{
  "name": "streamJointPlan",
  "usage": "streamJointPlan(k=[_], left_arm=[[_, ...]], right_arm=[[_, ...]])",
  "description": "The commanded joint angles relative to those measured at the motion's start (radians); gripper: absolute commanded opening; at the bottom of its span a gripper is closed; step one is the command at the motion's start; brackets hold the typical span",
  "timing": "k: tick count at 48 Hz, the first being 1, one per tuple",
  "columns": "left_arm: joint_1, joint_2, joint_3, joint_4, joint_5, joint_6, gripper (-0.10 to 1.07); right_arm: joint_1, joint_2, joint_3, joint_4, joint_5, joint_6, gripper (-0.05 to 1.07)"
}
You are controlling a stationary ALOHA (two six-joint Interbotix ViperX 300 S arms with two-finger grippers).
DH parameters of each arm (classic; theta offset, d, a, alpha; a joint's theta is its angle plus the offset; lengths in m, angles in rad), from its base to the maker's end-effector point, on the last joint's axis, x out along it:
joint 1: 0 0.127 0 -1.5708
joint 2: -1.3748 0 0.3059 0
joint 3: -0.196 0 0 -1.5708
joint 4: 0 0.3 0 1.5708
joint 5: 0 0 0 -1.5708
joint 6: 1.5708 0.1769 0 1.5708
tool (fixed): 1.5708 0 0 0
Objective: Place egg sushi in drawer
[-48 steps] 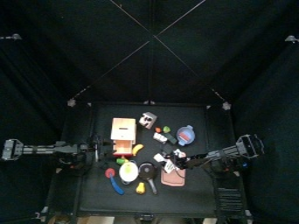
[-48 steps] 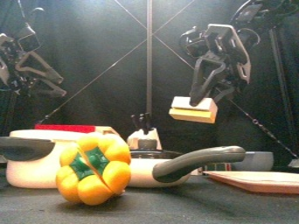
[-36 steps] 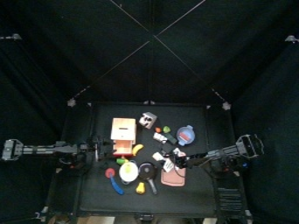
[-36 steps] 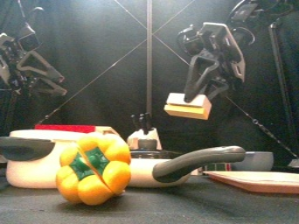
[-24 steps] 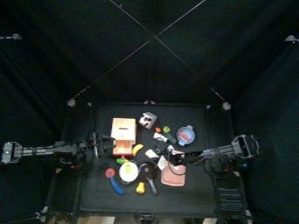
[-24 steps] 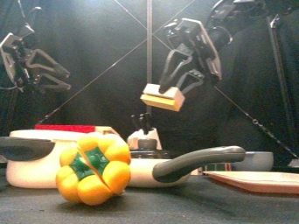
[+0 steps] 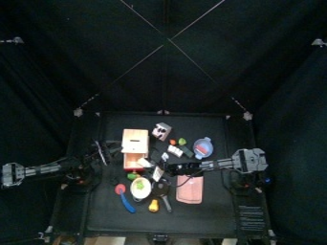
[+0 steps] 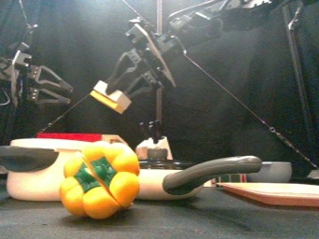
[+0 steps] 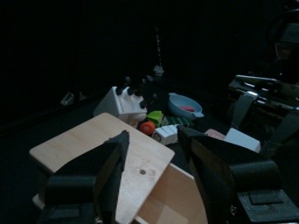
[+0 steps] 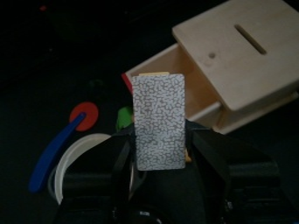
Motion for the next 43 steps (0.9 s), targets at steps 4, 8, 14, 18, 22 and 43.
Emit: streamJointPlan(k=[4,8,14,18,22,43], left_arm=[[-0.002,0.003,-0.011,0.0,-0.006,0.0,0.86],[0.0,0.002,-0.009,0.0,-0.006,0.0,0.86],[-0.002,0.002,-0.008,0.0,-0.006,0.0,0.86],[-0.002,0.002,-0.006,0.0,-0.005,0.0,0.86],[-0.002,0.003,-0.006,0.0,-0.003,0.0,0.86],[-0.002,0.002,-0.006,-0.002,0.009,0.002,0.86]], right_arm=[[-0.025,0.048,-0.114,-0.046,-0.006,-0.002,0.64],[-0.032,0.089,-0.15,-0.069,-0.006,-0.002,0.64],[-0.046,0.121,-0.19,-0.083,-0.006,-0.002,0.64],[-0.058,0.138,-0.206,-0.083,-0.006,-0.002,0.64],[-0.063,0.153,-0.212,-0.083,-0.008,-0.002,0.64],[-0.063,0.204,-0.224,-0.08,-0.02,-0.002,0.65]])
